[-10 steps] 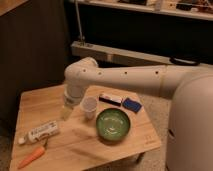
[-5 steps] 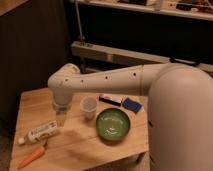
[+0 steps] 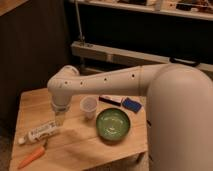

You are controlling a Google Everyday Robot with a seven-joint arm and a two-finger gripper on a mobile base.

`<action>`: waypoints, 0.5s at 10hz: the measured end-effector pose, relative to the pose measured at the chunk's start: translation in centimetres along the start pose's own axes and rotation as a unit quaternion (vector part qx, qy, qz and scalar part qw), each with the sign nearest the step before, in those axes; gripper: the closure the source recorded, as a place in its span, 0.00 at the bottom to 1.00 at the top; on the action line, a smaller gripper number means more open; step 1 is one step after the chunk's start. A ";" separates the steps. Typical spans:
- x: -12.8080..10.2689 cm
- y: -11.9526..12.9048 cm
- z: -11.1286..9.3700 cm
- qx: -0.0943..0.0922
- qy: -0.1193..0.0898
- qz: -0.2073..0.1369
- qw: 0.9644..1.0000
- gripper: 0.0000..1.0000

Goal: Place the bottle in the ceramic bowl

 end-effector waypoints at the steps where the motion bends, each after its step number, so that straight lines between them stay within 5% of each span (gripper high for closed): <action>1: -0.8 -1.2 1.0 0.011 -0.016 -0.014 1.000 0.35; 3: -2.8 -3.3 3.4 0.019 -0.049 -0.042 0.998 0.35; 5: -3.8 -4.3 5.6 0.006 -0.078 -0.062 0.995 0.35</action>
